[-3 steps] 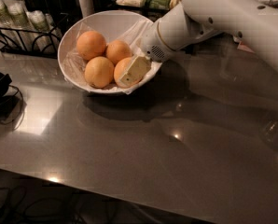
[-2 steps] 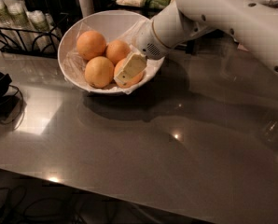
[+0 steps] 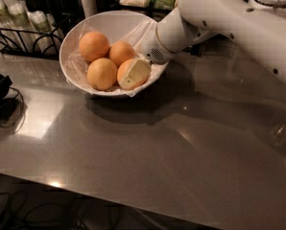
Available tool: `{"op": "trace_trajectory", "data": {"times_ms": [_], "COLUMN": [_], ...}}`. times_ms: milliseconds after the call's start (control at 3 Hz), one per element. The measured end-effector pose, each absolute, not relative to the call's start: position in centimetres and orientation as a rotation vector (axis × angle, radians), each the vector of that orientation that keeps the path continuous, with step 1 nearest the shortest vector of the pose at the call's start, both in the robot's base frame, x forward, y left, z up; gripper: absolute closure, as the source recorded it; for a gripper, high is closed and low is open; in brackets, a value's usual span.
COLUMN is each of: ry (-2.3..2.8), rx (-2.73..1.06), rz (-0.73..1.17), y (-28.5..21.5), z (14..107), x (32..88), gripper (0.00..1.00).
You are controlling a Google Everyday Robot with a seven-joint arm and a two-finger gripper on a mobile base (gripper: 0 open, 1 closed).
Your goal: Pick orange from white bowl
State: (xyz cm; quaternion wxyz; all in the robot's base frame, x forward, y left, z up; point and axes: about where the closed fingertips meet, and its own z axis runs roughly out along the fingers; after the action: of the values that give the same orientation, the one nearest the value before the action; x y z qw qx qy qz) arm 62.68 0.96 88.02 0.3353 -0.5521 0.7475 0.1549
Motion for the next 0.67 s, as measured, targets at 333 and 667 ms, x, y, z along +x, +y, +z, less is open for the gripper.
{"op": "trace_trajectory", "data": {"times_ms": [333, 667], "ry": [1.977, 2.000], "rx": [-1.439, -1.450], "rz": [0.408, 0.419], "y": [0.9, 1.1], "z": [87.0, 85.9], "x": [62.9, 62.8], "gripper": [0.26, 0.27]}}
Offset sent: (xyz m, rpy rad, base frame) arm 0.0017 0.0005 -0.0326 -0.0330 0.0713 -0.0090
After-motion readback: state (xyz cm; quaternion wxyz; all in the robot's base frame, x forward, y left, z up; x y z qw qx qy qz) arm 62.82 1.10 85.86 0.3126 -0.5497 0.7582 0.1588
